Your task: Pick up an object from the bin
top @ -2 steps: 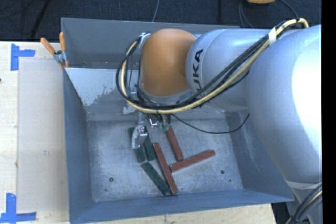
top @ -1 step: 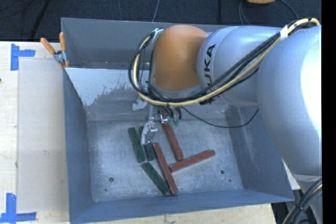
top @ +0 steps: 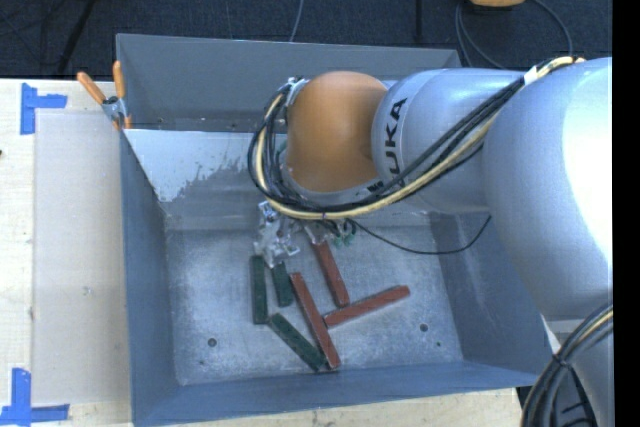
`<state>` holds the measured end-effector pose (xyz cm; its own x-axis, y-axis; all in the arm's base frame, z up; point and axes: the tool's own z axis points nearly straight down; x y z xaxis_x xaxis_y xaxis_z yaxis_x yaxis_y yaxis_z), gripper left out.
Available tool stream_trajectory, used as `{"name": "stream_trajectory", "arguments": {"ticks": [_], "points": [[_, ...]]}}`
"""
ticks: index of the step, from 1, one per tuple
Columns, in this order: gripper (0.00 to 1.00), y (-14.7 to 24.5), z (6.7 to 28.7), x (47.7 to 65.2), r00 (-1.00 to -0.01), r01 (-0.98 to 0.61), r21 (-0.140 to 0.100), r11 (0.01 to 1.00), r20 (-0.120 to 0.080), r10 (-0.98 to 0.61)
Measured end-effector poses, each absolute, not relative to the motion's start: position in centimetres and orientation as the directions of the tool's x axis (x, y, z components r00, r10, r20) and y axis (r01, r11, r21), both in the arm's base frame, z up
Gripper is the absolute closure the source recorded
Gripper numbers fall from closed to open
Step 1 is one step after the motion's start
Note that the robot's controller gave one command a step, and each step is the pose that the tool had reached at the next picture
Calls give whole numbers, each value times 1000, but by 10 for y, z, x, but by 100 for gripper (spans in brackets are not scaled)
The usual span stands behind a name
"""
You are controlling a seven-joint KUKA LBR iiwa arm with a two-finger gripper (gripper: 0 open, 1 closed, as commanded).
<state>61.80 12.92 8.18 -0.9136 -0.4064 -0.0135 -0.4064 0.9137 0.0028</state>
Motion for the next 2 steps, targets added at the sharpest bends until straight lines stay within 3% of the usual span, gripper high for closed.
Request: {"name": "stream_trajectory", "arguments": {"ticks": [1, 2], "points": [[0, 129, 83, 622, -914, -404, -2, 915, -36, -403], [0, 129, 83, 622, -915, -402, -1, 916, -34, -402]]}}
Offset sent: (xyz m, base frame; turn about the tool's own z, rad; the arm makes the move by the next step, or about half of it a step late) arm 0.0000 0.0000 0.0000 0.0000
